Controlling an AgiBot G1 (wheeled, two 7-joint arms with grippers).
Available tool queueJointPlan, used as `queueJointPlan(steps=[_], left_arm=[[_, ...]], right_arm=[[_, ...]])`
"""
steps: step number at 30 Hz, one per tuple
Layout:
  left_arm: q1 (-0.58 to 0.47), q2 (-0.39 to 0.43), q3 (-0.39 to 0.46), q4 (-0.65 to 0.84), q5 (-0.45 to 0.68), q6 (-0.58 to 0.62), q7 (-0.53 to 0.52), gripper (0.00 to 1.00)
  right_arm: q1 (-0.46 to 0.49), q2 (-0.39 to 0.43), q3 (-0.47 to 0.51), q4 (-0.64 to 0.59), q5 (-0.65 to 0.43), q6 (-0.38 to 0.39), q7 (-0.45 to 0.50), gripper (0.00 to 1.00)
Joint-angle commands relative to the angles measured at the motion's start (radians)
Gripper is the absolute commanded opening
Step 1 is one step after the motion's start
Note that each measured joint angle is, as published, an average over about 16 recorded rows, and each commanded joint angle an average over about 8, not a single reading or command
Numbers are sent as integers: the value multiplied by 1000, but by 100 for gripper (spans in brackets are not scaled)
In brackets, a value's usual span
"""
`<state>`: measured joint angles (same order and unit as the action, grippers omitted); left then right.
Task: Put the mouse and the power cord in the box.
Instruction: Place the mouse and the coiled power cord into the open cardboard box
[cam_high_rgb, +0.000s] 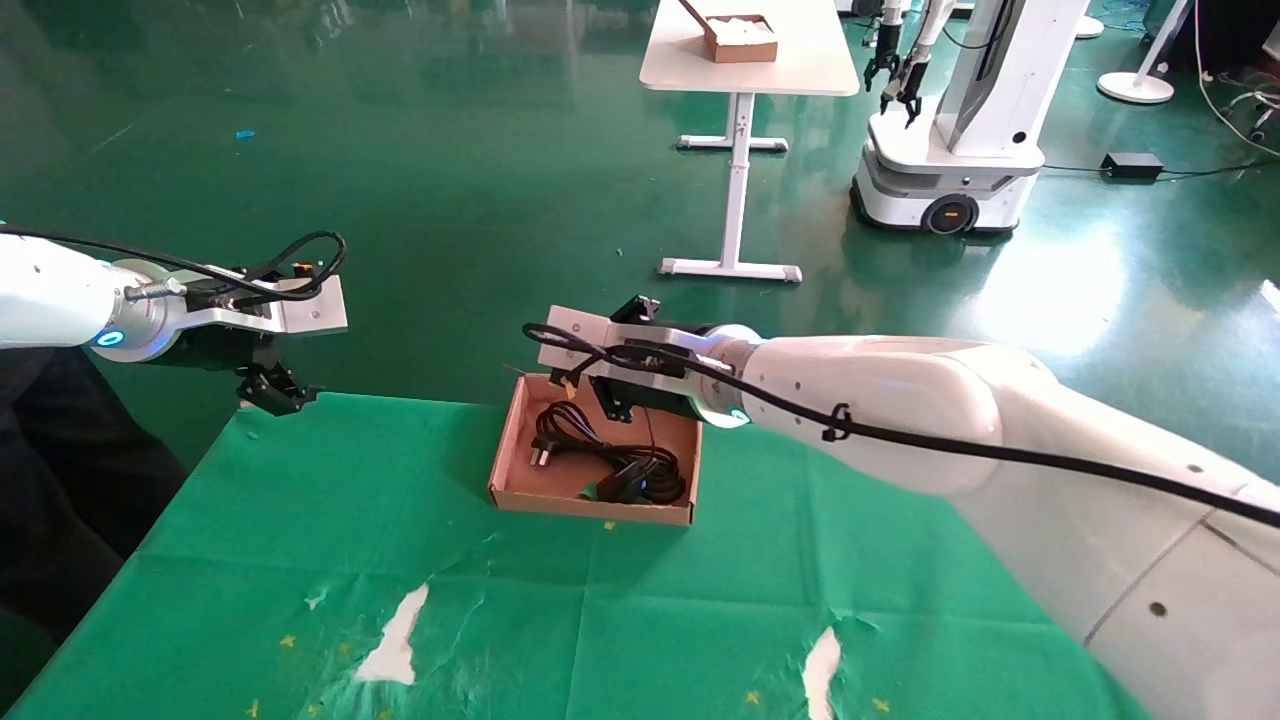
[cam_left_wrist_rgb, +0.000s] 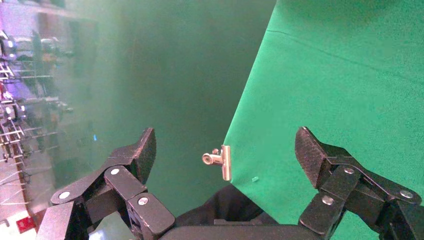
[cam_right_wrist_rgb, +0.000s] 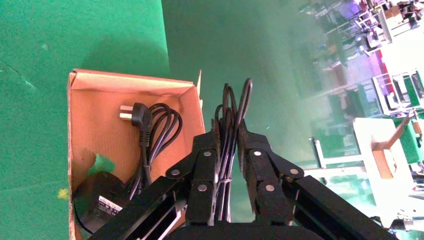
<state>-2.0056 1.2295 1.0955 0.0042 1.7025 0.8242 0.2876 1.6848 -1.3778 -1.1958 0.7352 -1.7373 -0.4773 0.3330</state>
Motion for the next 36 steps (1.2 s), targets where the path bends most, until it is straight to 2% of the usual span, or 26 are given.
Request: queueJointPlan(steps=[1, 19, 36], left_arm=[[0, 0, 0, 0, 0, -1, 0, 100], [1, 1, -1, -1, -1, -2, 1, 100], [3, 0, -2, -3, -2, -1, 0, 100]], right_arm=[[0, 0, 6, 2, 0, -4, -1, 100], [-12, 16, 47, 20, 24, -46, -8, 100], [-175, 220, 284, 164, 291, -311, -45, 100]])
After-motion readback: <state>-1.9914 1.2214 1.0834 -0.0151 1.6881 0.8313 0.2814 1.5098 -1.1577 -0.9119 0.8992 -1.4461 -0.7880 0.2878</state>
